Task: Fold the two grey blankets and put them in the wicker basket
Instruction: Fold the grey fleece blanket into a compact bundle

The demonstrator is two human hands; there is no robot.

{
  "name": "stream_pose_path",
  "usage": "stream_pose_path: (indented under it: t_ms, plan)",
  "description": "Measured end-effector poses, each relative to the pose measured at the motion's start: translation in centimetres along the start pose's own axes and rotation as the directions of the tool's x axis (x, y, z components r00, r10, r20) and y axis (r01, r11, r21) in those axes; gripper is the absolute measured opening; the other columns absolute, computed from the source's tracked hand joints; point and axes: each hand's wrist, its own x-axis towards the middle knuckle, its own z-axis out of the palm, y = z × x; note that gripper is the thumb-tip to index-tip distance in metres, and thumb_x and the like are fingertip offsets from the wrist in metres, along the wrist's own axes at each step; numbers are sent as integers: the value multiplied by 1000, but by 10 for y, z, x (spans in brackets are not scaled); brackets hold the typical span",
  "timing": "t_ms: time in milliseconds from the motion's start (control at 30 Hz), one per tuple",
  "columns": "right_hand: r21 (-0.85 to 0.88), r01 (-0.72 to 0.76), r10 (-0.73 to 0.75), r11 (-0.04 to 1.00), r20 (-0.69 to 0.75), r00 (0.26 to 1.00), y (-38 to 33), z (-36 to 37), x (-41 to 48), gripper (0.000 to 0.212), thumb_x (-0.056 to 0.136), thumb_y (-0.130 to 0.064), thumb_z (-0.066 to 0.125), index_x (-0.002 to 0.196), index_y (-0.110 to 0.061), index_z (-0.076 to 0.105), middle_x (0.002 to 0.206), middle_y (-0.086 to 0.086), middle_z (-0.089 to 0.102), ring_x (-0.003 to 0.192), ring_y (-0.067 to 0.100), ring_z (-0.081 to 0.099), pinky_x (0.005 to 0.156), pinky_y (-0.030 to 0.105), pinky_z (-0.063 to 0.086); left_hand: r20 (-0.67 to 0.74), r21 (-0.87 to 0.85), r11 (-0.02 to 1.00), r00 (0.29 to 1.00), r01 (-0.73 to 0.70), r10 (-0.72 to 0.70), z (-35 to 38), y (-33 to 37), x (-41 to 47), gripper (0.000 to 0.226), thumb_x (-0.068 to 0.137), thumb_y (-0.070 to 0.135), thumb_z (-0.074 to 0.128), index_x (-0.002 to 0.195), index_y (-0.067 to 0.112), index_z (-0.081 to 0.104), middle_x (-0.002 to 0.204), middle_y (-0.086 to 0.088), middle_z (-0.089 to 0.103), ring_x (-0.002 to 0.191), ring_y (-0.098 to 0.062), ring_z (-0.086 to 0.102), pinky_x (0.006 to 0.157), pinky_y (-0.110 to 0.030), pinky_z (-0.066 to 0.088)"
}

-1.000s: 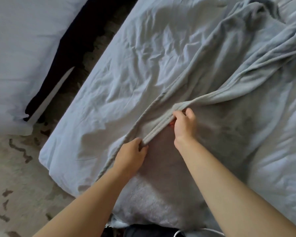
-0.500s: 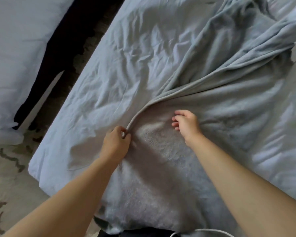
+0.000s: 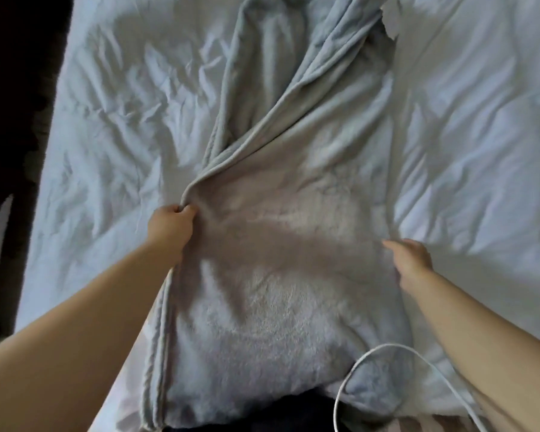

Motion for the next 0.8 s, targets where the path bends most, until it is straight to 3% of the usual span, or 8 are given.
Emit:
stream_pose_path:
  t_ms: [133, 267, 333, 500, 600, 667, 733, 800]
  plan:
    - [400, -238, 146, 885, 247, 958, -20, -20, -33, 7, 84, -10, 57, 81, -6, 62, 72, 13, 60, 64, 28, 57, 60, 33, 50, 120, -351, 922, 984, 166, -131, -21, 11, -9, 26, 86, 25, 65, 63, 15, 60, 59, -4, 53, 54, -20, 49, 51, -25, 39]
    - [537, -227, 113, 812, 236, 965, -45, -74, -73, 24, 78, -6, 38, 56, -15, 32, 48, 7, 34, 42, 23, 39, 49, 23, 29, 295, -620, 715, 940, 325, -172, -59, 37, -45, 9, 88, 17, 63, 86, 9, 64, 72, -4, 63, 62, -16, 60, 58, -28, 50]
    - [594, -207, 57, 777, 261, 964, -49, -107, -95, 31, 80, -5, 36, 49, -14, 37, 39, 5, 35, 33, 20, 39, 43, 19, 30, 418, -656, 643, 899, 396, -128, -89, 43, -64, 13, 88, 18, 57, 96, 9, 62, 74, -6, 65, 64, -19, 62, 60, -30, 53]
    - [728, -120, -129, 675, 276, 953, -39, -177, -154, 11, 60, -4, 46, 55, -13, 47, 39, -1, 40, 35, 11, 40, 42, 12, 35, 566, -490, 800, 824, 346, -9, -160, 30, -109, 27, 83, 28, 67, 96, 5, 72, 80, -11, 74, 66, -20, 71, 62, -31, 57]
    - [788, -94, -205, 609, 271, 941, -29, -201, -176, 43, 36, -7, 62, 78, 2, 66, 66, 13, 67, 61, 24, 67, 58, 26, 56, 514, -567, 799, 843, 198, 156, -186, 24, -126, 41, 72, 27, 70, 102, 0, 72, 83, -14, 72, 71, -21, 68, 75, -35, 51]
    - [777, -124, -184, 617, 295, 938, -25, -212, -192, 11, 72, -3, 53, 79, -4, 62, 59, 11, 68, 50, 21, 67, 46, 28, 56, 470, -598, 789, 859, 140, 204, -196, 27, -136, 42, 74, 25, 68, 104, -5, 69, 76, -14, 69, 65, -22, 65, 71, -36, 48]
    - [640, -172, -104, 749, 370, 923, -20, -216, -198, 33, 94, -31, 47, 79, -6, 63, 60, 11, 69, 51, 23, 67, 45, 28, 55, 524, -513, 844, 836, 158, 162, -203, 30, -146, 39, 83, 27, 64, 108, -3, 69, 81, -15, 70, 68, -24, 68, 66, -34, 51]
    - [422, -174, -75, 890, 512, 856, -18, -221, -209, 44, 92, -46, 54, 92, -5, 71, 81, 17, 74, 68, 30, 70, 62, 36, 58, 631, -307, 943, 769, 131, 99, -205, 30, -161, 41, 84, 37, 68, 109, 4, 72, 99, -13, 73, 89, -25, 71, 76, -35, 55]
